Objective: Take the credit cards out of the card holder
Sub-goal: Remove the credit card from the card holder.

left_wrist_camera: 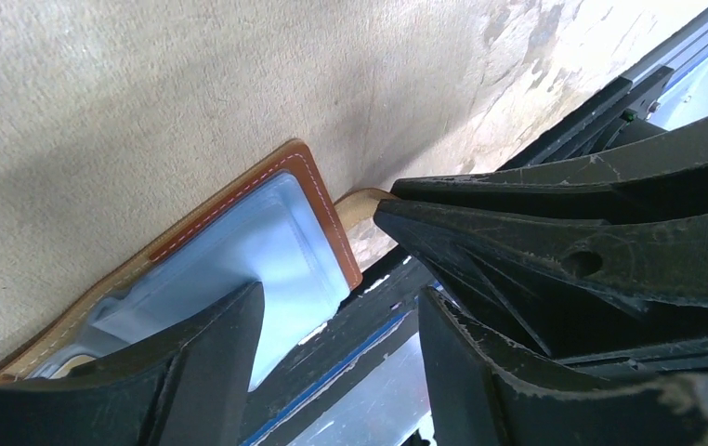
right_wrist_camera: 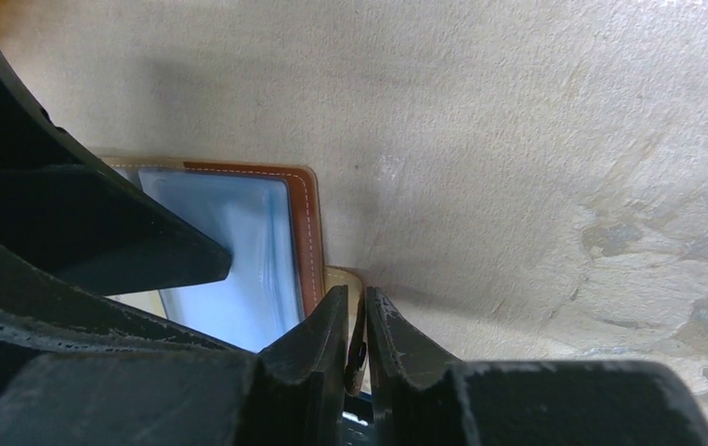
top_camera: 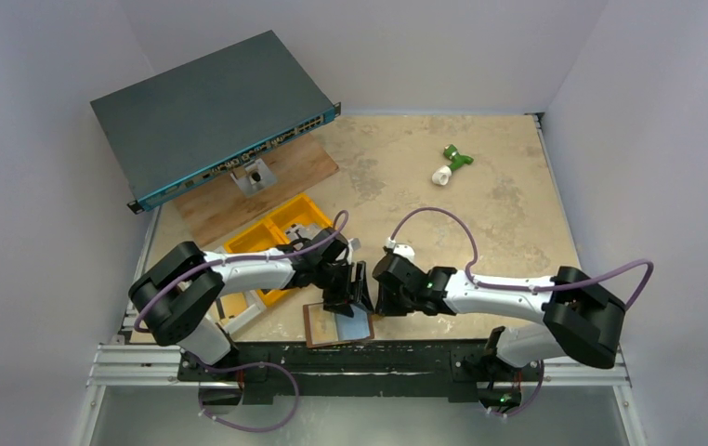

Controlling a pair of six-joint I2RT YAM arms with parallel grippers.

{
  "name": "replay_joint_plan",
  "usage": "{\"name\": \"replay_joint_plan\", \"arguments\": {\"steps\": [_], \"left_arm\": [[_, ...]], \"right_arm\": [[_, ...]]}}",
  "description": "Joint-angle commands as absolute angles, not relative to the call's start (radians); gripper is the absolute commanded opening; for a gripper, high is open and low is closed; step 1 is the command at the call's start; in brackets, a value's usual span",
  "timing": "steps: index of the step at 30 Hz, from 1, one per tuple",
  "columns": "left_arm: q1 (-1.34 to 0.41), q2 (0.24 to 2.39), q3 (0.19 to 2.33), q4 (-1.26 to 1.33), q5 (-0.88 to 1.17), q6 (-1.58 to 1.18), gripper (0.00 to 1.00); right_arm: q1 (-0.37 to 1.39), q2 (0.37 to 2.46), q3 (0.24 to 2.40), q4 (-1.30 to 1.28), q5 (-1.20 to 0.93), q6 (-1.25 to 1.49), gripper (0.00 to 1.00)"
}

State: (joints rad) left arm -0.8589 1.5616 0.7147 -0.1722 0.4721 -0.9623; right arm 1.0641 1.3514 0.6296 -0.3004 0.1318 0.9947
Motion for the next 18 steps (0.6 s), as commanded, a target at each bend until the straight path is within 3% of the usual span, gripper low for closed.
{"name": "replay_joint_plan", "arguments": {"steps": [1, 18], "left_arm": [[-0.862, 1.544, 0.752, -0.182, 0.448, -0.944, 0.64], [-0.862, 1.492, 0.825, -0.260, 0.443, -0.899, 0.74]], "right_arm": [[1.063, 1.323, 0.666, -0.337, 0.150, 0.999, 0.13], [1.063, 1.174, 0.733, -0.484, 0.221, 1.002, 0.21]]}}
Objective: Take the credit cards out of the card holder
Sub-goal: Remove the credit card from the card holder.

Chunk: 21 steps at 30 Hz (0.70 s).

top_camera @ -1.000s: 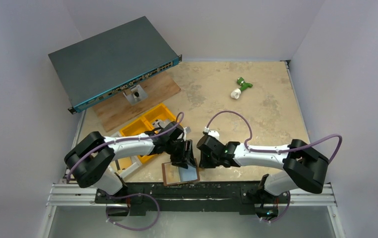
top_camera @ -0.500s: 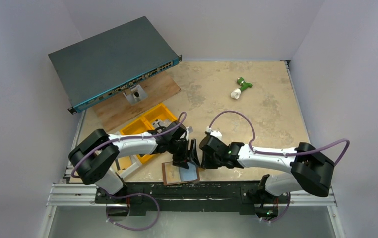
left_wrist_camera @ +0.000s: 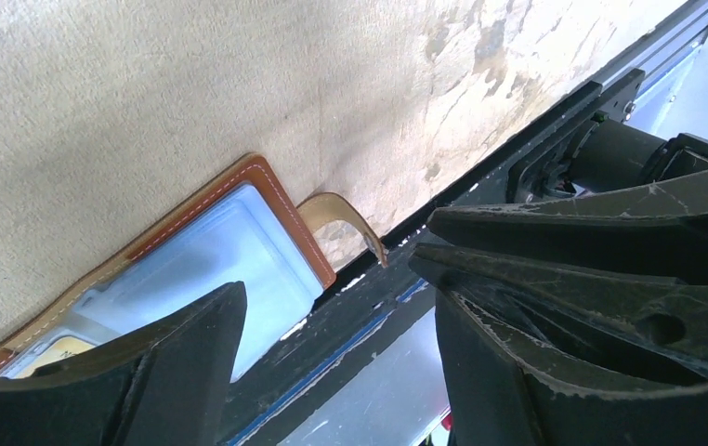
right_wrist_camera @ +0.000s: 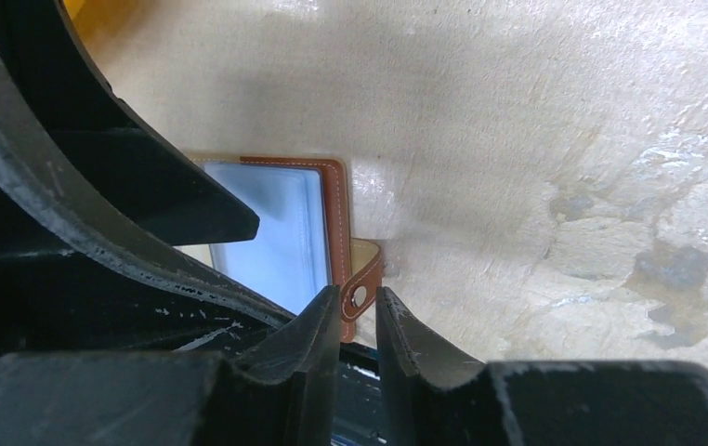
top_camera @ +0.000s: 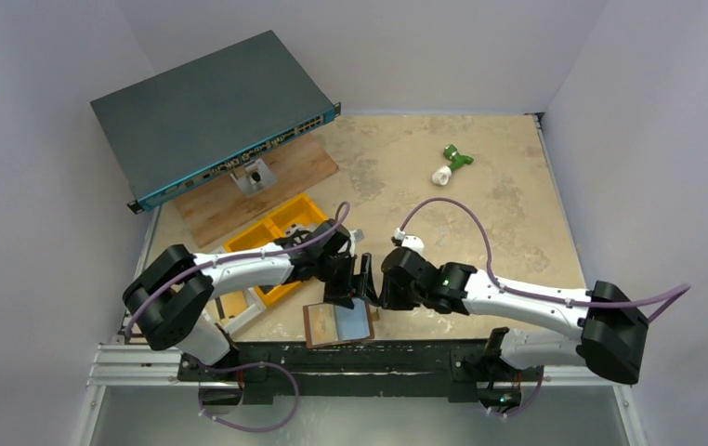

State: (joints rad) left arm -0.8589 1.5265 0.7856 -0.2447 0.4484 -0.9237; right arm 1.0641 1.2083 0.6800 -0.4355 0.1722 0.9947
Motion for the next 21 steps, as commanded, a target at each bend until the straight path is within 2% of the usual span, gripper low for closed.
{"name": "replay_joint_plan", "arguments": {"steps": [1, 7, 12, 16, 21], "left_arm": [[-0.862, 1.486, 0.827, -0.267, 0.438, -0.897, 0.74], [-0.859, 1.378, 0.838, -0.458, 0.253, -0.869, 0.73], [-0.857, 1.231, 0.787, -0.604, 0.111, -0.874, 0.68], [-0.848, 1.141, 0.715, -0.651, 0.067, -0.893, 0.57], [-0.837, 1.099, 0.634, -0.651, 0.043, -0.916, 0.35]], "right_arm": [[1.063, 1.169, 0.739, -0.492, 0.222, 1.001, 0.22], [1.069, 1.156, 0.780, -0.504, 0.239, 0.968, 0.24], [1.100, 1.164, 0.792, -0.449, 0.209, 0.969, 0.25], [1.148, 1.217, 0.816, -0.389, 0.186, 0.975, 0.26], [1.182, 1.322, 0.834, -0.262, 0.114, 0.982, 0.25]]}}
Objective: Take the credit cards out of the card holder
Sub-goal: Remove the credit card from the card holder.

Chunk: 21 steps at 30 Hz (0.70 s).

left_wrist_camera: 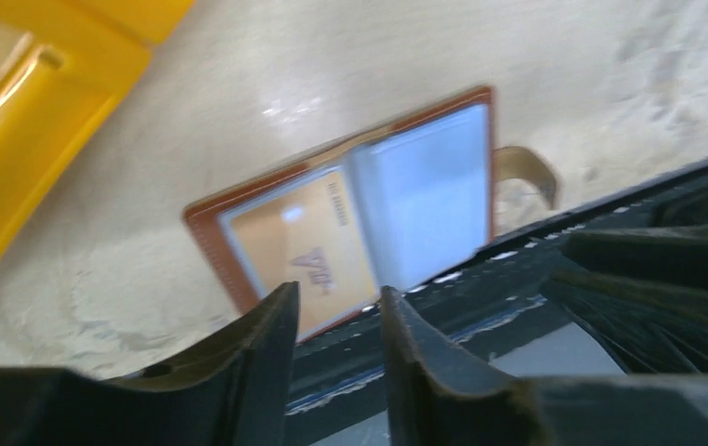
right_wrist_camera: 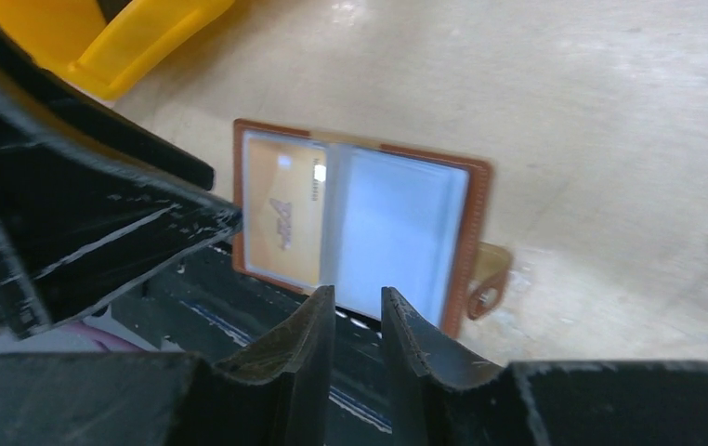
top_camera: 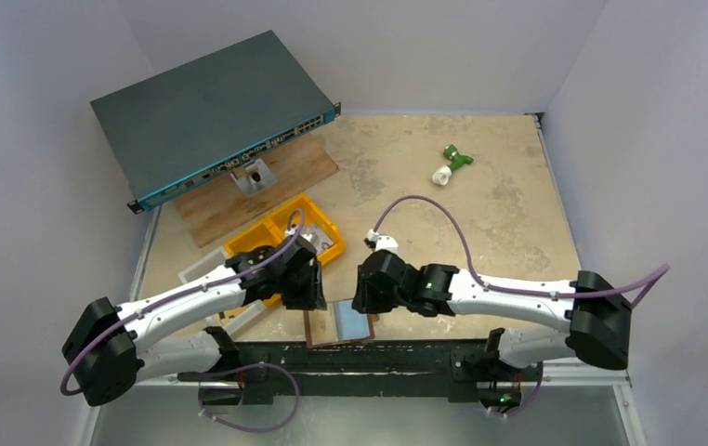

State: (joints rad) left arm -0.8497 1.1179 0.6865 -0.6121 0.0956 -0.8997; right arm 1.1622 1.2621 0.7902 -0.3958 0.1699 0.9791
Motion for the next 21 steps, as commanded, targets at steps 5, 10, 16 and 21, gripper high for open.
{"name": "replay_joint_plan", "arguments": {"steps": [5, 10, 16, 21], "left_arm": [[-0.835, 1.113, 0.582, -0.600, 0.058, -0.936, 0.26], [-0.835, 1.130, 0.555, -0.542, 0.067, -0.946, 0.20], [-0.835, 1.165, 0.550, -0.532, 0.058, -0.950, 0.12], [-0.835, 1.174, 0.548, -0.543, 0.044, -0.949, 0.04]], "right_arm": [[1.188, 1.432, 0.845, -0.154, 0.043, 0.988, 0.25], [1.187, 1.508, 0.846, -0.084, 0.004, 0.992, 0.23], [1.187, 1.573, 0.838, -0.015, -0.063, 1.008, 0.22], [1.187, 1.605, 0.831, -0.008, -0.064, 1.014, 0.22]]}}
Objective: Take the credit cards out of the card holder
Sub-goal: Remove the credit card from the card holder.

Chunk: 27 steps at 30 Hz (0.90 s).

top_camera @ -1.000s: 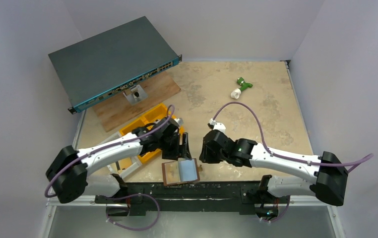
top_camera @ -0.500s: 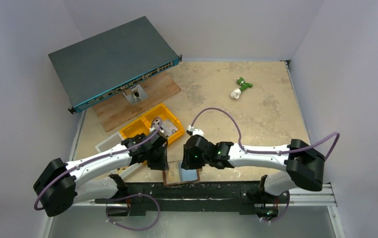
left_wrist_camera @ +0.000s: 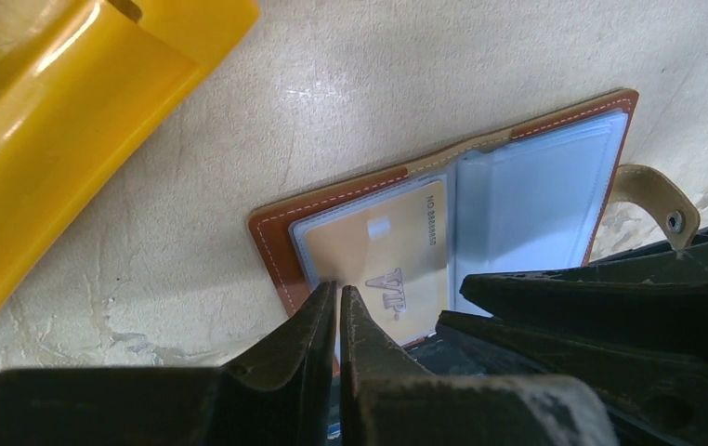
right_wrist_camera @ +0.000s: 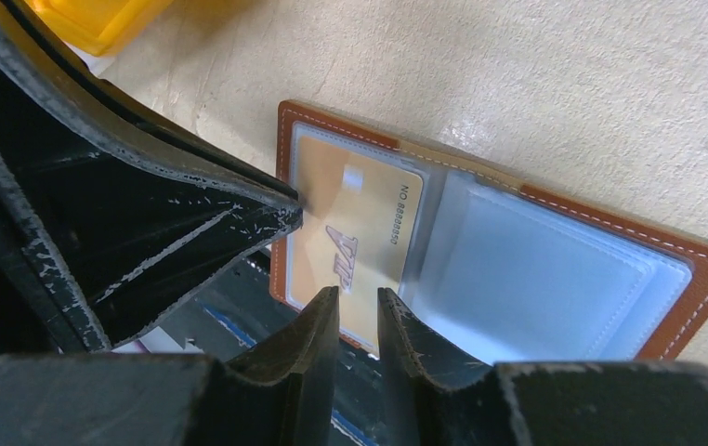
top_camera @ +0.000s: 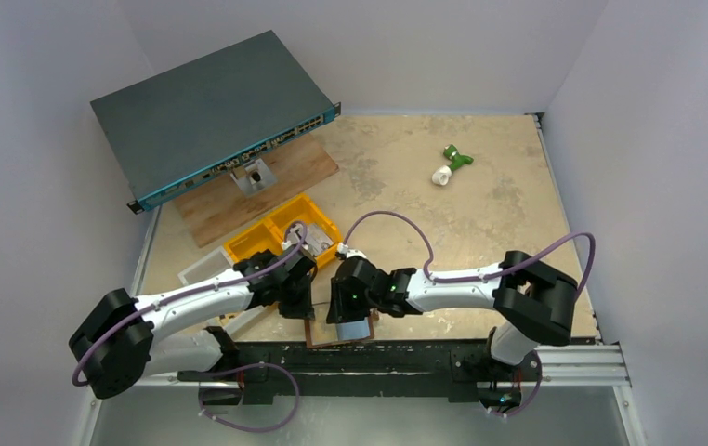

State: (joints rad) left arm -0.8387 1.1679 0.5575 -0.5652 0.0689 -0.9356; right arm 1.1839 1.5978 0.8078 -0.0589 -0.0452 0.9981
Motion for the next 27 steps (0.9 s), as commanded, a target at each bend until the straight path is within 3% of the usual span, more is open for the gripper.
{"name": "replay_joint_plan", "arguments": {"steps": [1, 27], "left_arm": [[-0.835, 1.176, 0.547, -0.543, 0.044, -0.948, 0.02], [-0.834, 1.150, 0.579, -0.610, 0.038, -0.947, 0.00]], "right_arm": [[1.187, 1.608, 0.827, -0.008, -0.060, 1.018, 0.22], [1.125, 1.642, 0.671, 0.135, -0.118, 1.068, 0.26]]}}
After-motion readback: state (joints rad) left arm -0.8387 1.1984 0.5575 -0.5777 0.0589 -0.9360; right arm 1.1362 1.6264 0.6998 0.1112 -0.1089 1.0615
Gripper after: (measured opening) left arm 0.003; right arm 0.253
